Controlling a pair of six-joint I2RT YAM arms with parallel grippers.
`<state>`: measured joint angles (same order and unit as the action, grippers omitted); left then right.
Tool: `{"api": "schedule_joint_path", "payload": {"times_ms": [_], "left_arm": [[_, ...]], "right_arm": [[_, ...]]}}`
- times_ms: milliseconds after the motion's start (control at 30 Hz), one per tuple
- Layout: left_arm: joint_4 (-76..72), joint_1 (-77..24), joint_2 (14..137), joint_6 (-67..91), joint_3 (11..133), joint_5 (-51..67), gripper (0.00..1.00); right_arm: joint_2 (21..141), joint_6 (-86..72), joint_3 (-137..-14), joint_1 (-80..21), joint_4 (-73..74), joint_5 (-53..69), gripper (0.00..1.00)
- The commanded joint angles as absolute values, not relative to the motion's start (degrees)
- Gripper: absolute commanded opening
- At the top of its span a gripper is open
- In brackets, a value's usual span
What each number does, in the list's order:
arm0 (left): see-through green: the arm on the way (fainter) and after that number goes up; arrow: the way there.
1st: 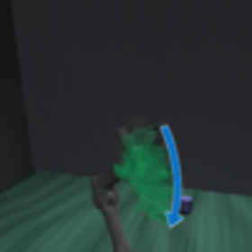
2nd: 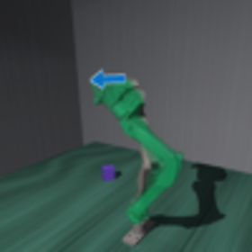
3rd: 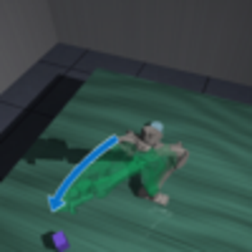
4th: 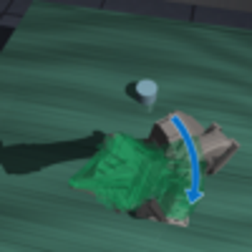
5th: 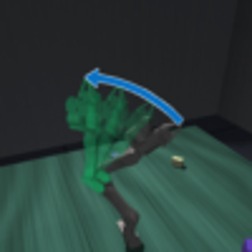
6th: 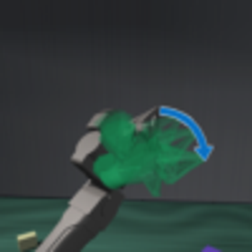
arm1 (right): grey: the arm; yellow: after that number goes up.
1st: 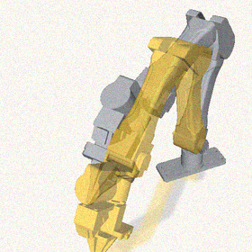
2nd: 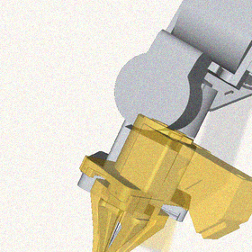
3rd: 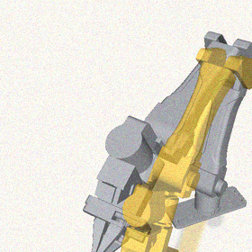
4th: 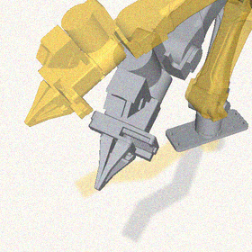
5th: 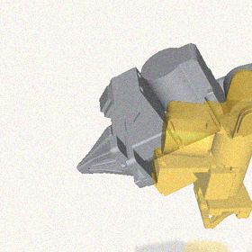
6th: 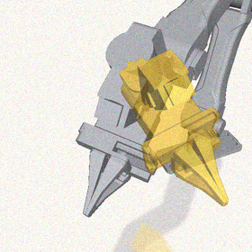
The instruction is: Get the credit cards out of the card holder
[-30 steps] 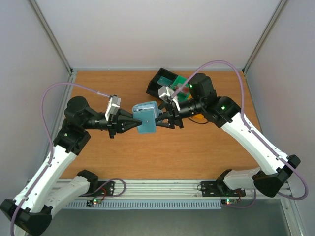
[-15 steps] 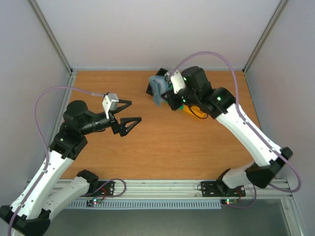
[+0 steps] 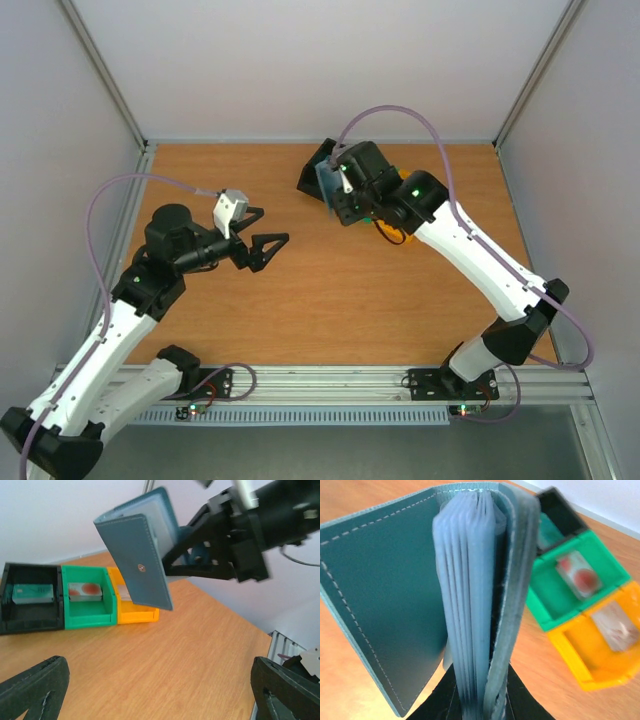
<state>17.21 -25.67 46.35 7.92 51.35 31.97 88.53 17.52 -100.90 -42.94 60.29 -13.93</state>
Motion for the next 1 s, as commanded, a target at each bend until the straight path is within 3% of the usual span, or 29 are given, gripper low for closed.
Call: {"api": "schedule_joint_path", "payload": {"times_ms": [0, 333, 467, 500, 600, 967], "left_arm": [[9.9, -26.3, 47.9, 14.6, 49.7, 30.2, 0.99], [9.6, -26.3, 47.6, 15.8, 50.3, 24.2, 0.99], [11.6, -26.3, 47.3, 14.4, 49.9, 20.5, 0.97], [12.7, -26.3, 47.3, 13.2, 49.9, 19.1, 0.92], [15.4, -26.3, 46.0, 10.9, 49.5, 17.9, 0.59], [10.7, -26.0, 40.9, 12.6, 47.2, 34.2, 0.01]], "right_arm": [[89.8, 16.7, -105.9, -49.9, 58.4, -12.3, 0.01], [95.1, 19.0, -111.4, -59.1, 59.1, -19.7, 0.01], [93.4, 21.8, -110.0, -59.9, 57.1, -12.8, 0.01], [92.2, 22.5, -108.8, -59.9, 55.9, -11.4, 0.01], [87.6, 24.0, -104.4, -58.7, 52.4, -4.4, 0.01], [76.3, 27.5, -91.4, -49.5, 45.8, 32.3, 0.03]]}}
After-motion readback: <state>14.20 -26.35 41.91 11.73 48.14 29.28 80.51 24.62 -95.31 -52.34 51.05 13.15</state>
